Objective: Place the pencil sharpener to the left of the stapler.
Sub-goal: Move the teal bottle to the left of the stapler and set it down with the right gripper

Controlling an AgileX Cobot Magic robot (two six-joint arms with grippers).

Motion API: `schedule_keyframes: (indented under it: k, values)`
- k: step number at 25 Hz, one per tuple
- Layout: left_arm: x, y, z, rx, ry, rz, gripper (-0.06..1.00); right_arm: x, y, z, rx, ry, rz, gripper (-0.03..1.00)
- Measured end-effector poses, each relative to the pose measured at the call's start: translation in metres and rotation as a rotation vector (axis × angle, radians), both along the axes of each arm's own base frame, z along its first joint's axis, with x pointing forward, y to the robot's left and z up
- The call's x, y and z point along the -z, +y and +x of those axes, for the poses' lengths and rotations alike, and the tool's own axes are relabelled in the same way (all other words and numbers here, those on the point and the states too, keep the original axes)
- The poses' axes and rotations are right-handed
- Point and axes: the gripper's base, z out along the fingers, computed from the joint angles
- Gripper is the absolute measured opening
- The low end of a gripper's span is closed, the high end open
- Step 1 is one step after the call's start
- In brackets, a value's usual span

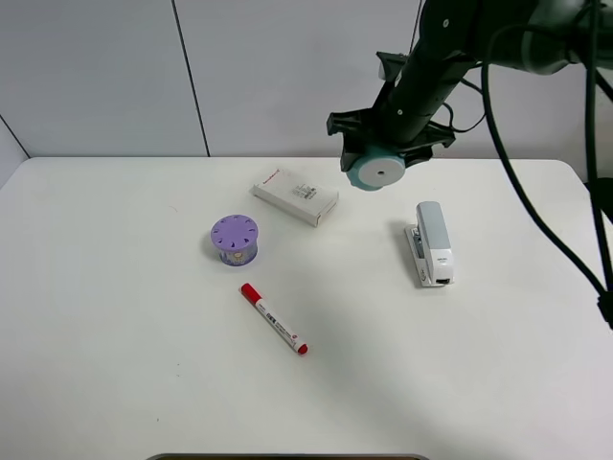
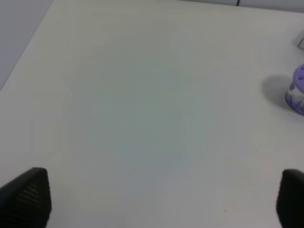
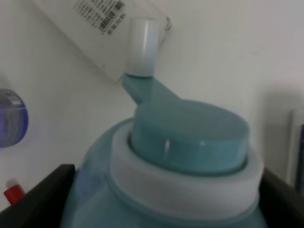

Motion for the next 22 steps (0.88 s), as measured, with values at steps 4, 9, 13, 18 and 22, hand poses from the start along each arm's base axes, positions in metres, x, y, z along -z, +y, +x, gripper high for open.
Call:
schedule_keyframes:
  k: [4,9,13,18,22]
  values:
    - [0.0,0.0,0.0,0.0,0.0,0.0,0.95,0.021,0.013,0.0,-0.001,0.047,-0.022,0.68]
    - [0.0,0.0,0.0,0.0,0.0,0.0,0.95,0.045,0.018,0.001,-0.001,0.115,-0.064,0.68]
    - [0.0,0.0,0.0,0.0,0.0,0.0,0.95,0.062,0.02,0.003,-0.003,0.145,-0.088,0.68]
    - [0.0,0.0,0.0,0.0,0.0,0.0,0.95,0.079,0.02,0.006,0.0,0.174,-0.107,0.68]
    - [0.0,0.0,0.0,0.0,0.0,0.0,0.95,0.097,0.021,0.008,0.001,0.203,-0.121,0.68]
